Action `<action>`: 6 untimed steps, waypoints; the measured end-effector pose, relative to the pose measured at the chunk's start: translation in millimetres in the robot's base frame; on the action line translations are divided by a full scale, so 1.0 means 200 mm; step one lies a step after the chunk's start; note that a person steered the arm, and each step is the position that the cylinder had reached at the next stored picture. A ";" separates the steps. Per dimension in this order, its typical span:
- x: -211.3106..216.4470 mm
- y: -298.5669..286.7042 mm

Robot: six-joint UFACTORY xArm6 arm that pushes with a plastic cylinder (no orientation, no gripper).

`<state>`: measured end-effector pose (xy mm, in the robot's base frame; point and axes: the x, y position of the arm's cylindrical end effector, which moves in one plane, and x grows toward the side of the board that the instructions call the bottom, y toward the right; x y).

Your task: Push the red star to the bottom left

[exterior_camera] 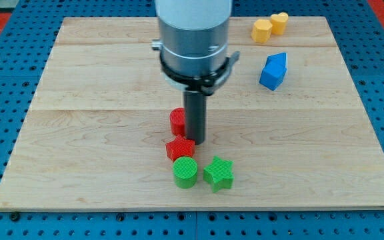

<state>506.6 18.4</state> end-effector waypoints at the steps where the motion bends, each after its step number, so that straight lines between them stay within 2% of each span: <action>1: 0.05 -0.03; 3: 0.12 -0.63; 4: 0.12 -0.48; 6: 0.29 -0.43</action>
